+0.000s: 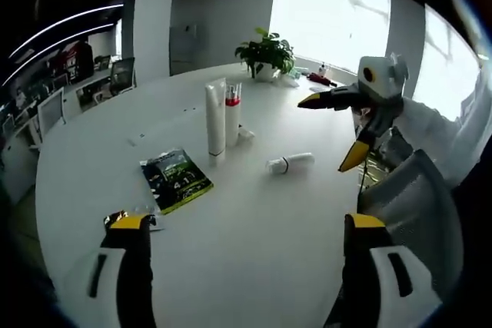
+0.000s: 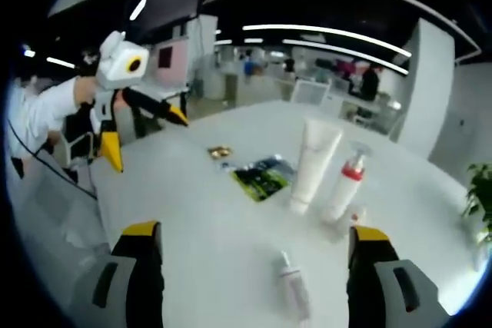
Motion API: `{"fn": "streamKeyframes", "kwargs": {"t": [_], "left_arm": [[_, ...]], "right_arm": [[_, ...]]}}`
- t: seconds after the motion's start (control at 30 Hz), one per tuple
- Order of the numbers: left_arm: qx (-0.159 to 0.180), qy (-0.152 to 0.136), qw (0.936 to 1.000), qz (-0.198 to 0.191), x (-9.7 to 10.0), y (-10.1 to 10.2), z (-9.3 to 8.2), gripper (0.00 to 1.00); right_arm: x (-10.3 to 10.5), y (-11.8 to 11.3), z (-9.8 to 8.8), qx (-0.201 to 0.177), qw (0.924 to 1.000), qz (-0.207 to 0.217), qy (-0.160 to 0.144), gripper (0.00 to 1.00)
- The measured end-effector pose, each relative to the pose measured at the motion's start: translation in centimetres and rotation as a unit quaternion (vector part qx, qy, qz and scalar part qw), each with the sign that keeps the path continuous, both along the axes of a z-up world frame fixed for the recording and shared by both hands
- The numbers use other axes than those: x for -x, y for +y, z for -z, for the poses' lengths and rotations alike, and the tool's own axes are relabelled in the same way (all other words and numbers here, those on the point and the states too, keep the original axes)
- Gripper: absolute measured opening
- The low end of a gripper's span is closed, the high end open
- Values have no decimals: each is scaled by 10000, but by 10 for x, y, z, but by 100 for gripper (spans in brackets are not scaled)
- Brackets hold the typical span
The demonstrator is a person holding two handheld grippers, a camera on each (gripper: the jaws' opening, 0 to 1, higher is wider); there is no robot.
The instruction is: Arrange the skincare products in the storage area until every visible bottle or jar stands upright without overlapping.
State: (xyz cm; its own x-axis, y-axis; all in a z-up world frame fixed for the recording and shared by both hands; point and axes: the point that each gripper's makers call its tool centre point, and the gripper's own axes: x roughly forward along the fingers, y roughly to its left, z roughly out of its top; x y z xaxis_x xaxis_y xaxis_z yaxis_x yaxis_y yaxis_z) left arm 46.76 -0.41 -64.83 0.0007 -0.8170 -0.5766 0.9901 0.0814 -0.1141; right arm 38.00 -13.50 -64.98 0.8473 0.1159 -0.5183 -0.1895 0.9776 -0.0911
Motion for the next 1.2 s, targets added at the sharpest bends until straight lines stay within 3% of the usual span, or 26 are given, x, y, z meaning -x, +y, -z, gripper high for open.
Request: {"fn": "streamKeyframes", "kwargs": {"t": [0.67, 1.2], "left_arm": [[111, 0, 9998, -187, -7, 19, -3, 99], [256, 68, 9993, -249, -4, 8, -7, 99]], "right_arm": [[9, 0, -12, 154, 9998, 136, -37, 100], [4, -9, -8, 346, 9994, -84, 37, 100]]}}
